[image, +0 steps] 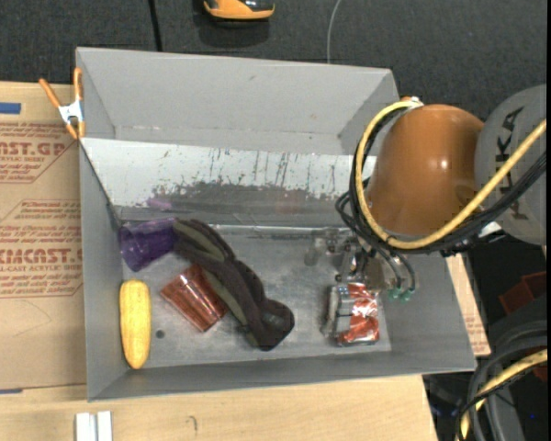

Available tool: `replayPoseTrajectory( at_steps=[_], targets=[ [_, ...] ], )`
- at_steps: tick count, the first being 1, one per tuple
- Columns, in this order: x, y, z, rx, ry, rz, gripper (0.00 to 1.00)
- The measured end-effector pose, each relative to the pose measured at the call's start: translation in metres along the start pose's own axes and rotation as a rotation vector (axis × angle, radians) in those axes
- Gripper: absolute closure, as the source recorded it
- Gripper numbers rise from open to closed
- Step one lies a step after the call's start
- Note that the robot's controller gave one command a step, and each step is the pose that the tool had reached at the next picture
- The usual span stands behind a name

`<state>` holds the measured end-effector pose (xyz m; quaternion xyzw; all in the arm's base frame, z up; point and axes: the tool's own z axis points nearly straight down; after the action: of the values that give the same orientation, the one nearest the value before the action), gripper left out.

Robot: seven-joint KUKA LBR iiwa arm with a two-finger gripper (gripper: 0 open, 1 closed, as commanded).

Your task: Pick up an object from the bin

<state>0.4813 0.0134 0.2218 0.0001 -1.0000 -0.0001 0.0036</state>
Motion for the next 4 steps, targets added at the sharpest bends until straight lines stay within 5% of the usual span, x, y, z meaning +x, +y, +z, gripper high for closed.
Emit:
replayPoseTrajectory(
  at_steps=[1, 2, 3, 4],
  targets=[
    [-0.002, 0.0, -0.004, 0.0, -0.009, 0.0, 0.0],
    [-0.006, 0.018, 0.047, -0.002, -0.012, 0.093, 0.0],
    [-0.005, 0.061, 0.064, 0.0, -0.007, 0.018, 0.0],
    [-0.005, 0.12, 0.083, -0.001, -0.007, 0.21, 0.0]
  ],
)
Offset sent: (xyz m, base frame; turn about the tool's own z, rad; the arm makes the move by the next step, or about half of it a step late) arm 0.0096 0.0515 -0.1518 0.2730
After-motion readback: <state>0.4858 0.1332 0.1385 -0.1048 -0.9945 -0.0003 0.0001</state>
